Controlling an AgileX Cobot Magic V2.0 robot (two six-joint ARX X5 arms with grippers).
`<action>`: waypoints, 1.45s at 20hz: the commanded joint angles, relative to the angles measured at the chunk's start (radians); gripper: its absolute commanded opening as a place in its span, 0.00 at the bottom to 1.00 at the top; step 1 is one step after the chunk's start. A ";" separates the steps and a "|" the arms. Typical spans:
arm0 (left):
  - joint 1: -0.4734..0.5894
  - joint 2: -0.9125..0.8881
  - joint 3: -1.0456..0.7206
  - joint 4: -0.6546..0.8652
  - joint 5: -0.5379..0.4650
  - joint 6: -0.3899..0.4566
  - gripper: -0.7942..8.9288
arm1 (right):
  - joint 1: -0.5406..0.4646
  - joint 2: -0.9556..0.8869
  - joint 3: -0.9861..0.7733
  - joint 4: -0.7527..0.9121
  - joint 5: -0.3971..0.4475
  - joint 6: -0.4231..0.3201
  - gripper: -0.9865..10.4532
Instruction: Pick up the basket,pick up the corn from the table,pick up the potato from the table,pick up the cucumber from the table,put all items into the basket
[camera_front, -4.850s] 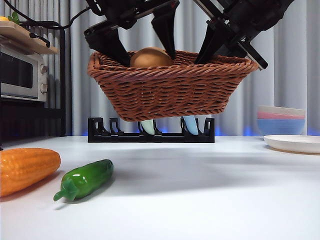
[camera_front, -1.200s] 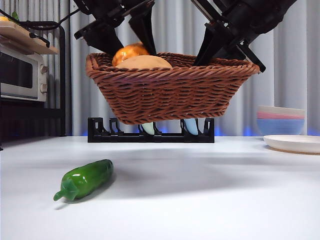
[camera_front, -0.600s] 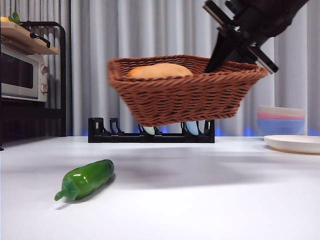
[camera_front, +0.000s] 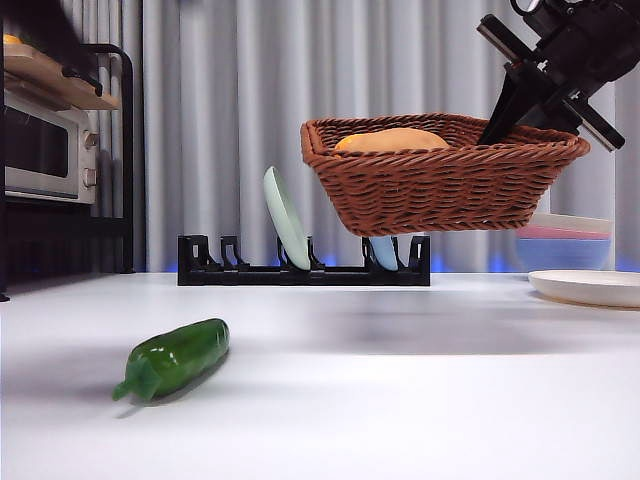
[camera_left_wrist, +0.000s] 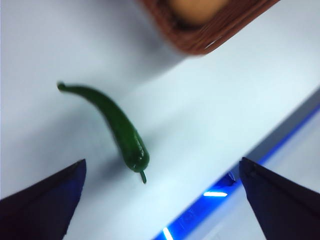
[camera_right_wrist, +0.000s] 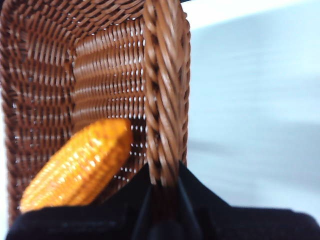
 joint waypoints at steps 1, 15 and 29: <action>0.002 0.065 -0.131 0.174 -0.012 -0.075 0.71 | 0.000 0.002 0.009 0.004 -0.012 0.006 0.08; 0.122 0.497 -0.157 0.414 0.023 0.010 0.08 | 0.000 0.002 0.009 -0.014 -0.010 0.002 0.08; 0.019 -0.058 -0.133 0.272 0.095 -0.059 0.07 | 0.007 0.002 0.009 -0.014 -0.008 -0.001 0.08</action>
